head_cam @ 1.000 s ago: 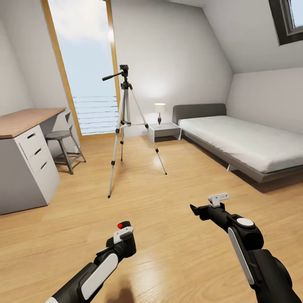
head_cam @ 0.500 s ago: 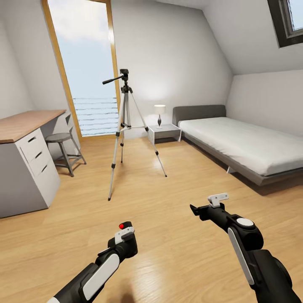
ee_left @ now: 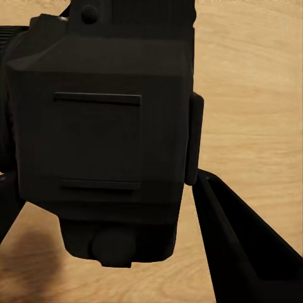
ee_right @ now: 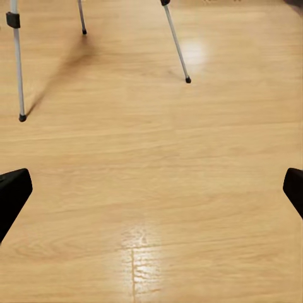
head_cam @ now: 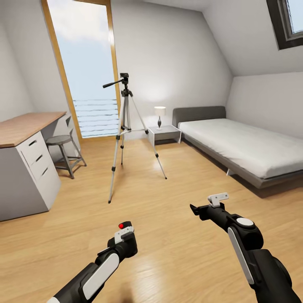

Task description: Attach the digital camera to the camera tripod in the bedroom.

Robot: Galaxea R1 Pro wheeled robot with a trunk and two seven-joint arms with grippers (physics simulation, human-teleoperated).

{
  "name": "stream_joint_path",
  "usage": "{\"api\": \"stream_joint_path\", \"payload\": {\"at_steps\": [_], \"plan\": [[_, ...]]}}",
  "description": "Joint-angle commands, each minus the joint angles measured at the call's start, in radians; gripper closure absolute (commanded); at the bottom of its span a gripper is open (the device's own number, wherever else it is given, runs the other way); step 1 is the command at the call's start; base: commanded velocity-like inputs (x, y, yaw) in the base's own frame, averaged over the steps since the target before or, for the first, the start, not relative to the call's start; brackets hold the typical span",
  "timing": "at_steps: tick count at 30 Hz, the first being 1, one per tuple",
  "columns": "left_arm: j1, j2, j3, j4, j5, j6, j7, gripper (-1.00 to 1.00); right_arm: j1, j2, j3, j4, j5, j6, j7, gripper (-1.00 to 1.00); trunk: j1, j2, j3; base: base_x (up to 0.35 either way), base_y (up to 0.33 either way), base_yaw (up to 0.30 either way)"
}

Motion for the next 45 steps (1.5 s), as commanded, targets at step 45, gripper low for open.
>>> {"api": "stream_joint_path", "payload": {"at_steps": [45], "plan": [[-0.001,0.005,-0.001,-0.001,0.009,0.010,0.006,1.00,0.002,-0.009,0.001,-0.001,0.000,0.007,0.004,-1.00,-0.173,0.315,0.138,0.000,0.000,0.000]]}}
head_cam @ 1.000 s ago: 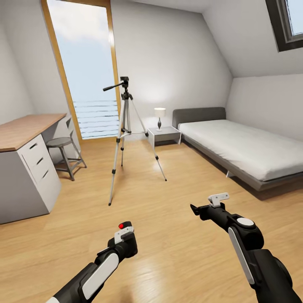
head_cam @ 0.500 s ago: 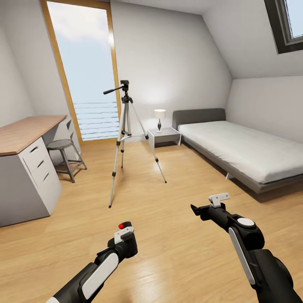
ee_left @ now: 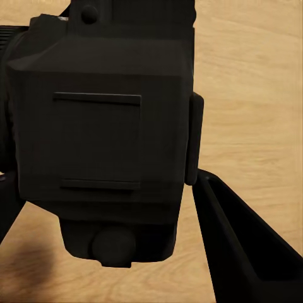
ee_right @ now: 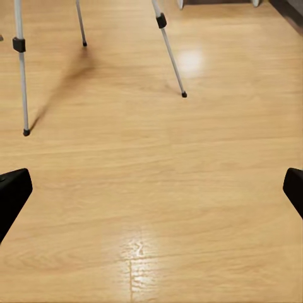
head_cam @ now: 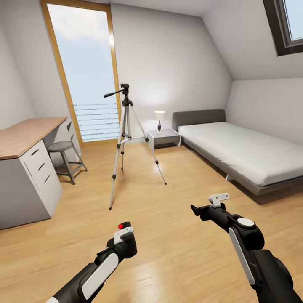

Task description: Attach the digital camera to the camera tripod in the bedroom.

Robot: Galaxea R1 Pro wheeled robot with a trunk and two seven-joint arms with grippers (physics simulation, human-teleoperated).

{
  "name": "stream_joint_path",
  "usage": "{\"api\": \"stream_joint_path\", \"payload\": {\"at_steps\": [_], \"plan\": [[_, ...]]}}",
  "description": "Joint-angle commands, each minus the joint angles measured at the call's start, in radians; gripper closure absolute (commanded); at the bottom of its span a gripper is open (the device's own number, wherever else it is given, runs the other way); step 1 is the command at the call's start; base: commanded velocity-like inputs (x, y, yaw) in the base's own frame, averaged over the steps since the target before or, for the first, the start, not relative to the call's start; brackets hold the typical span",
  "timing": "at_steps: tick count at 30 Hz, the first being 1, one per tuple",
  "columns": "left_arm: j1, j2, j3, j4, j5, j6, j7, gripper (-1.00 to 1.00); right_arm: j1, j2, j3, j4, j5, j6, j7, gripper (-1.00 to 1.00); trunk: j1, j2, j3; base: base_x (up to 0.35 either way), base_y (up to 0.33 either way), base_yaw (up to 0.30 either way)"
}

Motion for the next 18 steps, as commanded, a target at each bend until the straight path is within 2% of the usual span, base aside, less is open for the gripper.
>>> {"api": "stream_joint_path", "payload": {"at_steps": [1,18], "plan": [[-0.001,0.001,-0.003,-0.002,0.003,0.002,0.005,1.00,-0.001,-0.001,0.000,-0.001,0.000,0.005,0.002,-1.00,-0.004,0.007,0.002,0.000,0.000,0.000],[-0.001,0.005,-0.002,-0.002,0.007,-0.002,0.010,1.00,-0.001,0.002,0.001,-0.001,0.000,0.004,0.002,-1.00,-0.069,0.126,0.055,0.000,0.000,0.000]]}}
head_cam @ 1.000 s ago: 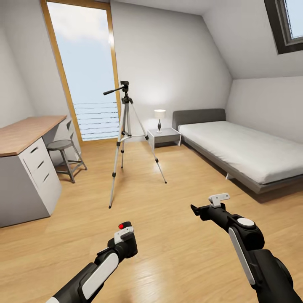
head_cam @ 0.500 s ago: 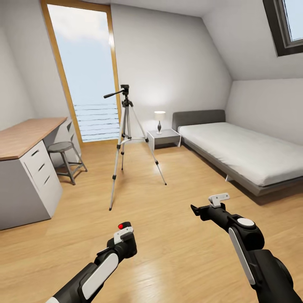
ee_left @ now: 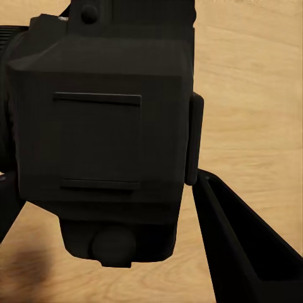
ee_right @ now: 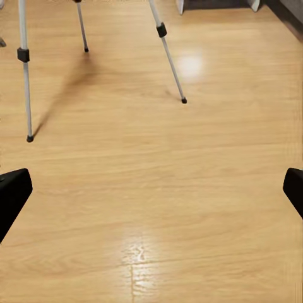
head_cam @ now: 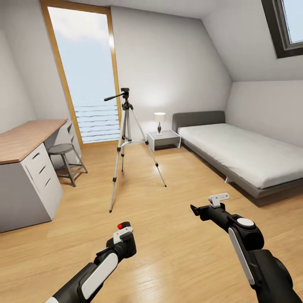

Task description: Attach the digital camera to the camera tripod in the bedroom.

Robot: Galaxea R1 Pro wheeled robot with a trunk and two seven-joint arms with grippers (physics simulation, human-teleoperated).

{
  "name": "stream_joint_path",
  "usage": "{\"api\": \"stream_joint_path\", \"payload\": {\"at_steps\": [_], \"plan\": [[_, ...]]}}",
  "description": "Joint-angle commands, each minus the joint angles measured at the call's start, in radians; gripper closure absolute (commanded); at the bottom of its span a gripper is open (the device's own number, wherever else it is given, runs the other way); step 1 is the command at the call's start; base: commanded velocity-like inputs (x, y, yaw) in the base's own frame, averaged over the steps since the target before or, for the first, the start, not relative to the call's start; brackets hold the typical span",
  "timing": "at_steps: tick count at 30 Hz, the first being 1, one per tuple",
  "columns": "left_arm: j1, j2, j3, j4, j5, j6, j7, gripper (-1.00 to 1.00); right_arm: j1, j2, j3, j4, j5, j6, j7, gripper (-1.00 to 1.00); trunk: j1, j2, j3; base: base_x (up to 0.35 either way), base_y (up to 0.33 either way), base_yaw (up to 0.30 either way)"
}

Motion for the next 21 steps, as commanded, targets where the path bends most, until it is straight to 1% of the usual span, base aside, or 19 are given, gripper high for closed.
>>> {"api": "stream_joint_path", "payload": {"at_steps": [1,9,12,13,18,21], "plan": [[-0.001,0.002,-0.003,-0.002,0.004,0.002,0.006,1.00,-0.001,0.001,0.000,-0.001,0.000,0.005,0.002,-1.00,-0.004,0.007,0.002,0.000,0.000,0.000],[-0.002,0.006,0.004,0.004,0.006,0.001,0.008,1.00,-0.002,0.007,-0.001,-0.001,0.000,0.006,0.002,-1.00,-0.035,0.063,0.027,0.000,0.000,0.000],[-0.001,0.005,0.029,0.013,0.007,0.001,0.007,1.00,-0.002,0.007,-0.001,-0.001,0.000,0.006,0.002,-1.00,-0.046,0.084,0.037,0.000,0.000,0.000],[-0.001,0.005,0.029,0.013,0.007,0.001,0.007,1.00,-0.002,0.007,-0.001,-0.001,0.000,0.006,0.002,-1.00,-0.050,0.091,0.040,0.000,0.000,0.000],[-0.001,0.005,0.079,0.021,0.008,0.003,0.006,1.00,-0.002,0.008,-0.001,-0.001,0.000,0.006,0.002,-1.00,-0.069,0.126,0.055,0.000,0.000,0.000],[-0.001,0.004,0.090,0.023,0.009,0.004,0.006,1.00,-0.002,0.008,-0.001,-0.001,0.000,0.006,0.002,-1.00,-0.081,0.147,0.065,0.000,0.000,0.000]]}}
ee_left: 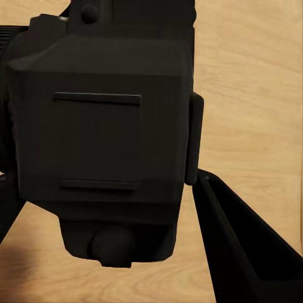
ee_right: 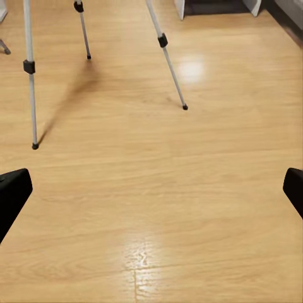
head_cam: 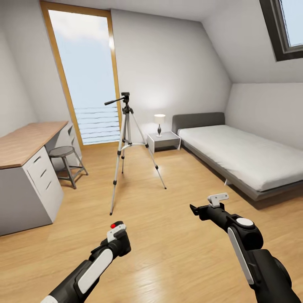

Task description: Attach the digital camera to the camera tripod in the bedroom.

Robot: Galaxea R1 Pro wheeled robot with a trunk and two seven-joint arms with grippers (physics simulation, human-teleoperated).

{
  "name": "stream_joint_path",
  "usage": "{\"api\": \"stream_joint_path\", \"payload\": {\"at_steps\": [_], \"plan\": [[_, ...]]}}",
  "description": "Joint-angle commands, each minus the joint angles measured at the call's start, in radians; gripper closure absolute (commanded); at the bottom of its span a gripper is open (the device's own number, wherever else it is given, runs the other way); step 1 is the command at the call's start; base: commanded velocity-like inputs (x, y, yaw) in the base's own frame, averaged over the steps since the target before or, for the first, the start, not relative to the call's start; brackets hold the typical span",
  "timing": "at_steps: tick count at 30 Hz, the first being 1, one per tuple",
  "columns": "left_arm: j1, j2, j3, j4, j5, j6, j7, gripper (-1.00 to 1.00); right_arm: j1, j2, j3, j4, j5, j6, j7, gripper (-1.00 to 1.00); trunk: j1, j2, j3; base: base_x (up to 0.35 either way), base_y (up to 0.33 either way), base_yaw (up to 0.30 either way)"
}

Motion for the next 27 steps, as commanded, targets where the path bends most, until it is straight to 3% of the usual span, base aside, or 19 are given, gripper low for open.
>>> {"api": "stream_joint_path", "payload": {"at_steps": [1,15,27], "plan": [[-0.001,0.000,0.001,-0.001,0.003,0.002,0.006,1.00,-0.001,0.000,0.000,-0.001,0.000,0.005,0.002,-1.00,-0.004,0.007,0.002,0.000,0.000,0.000],[-0.001,-0.001,0.025,0.036,0.006,0.002,0.004,1.00,-0.001,-0.002,0.000,-0.001,0.000,0.006,0.002,-1.00,-0.058,0.105,0.046,0.000,0.000,0.000],[-0.001,0.006,0.071,0.067,0.069,0.004,0.005,1.00,-0.001,-0.002,0.001,-0.001,0.000,0.006,0.001,-1.00,-0.104,0.189,0.084,0.000,0.000,0.000]]}}
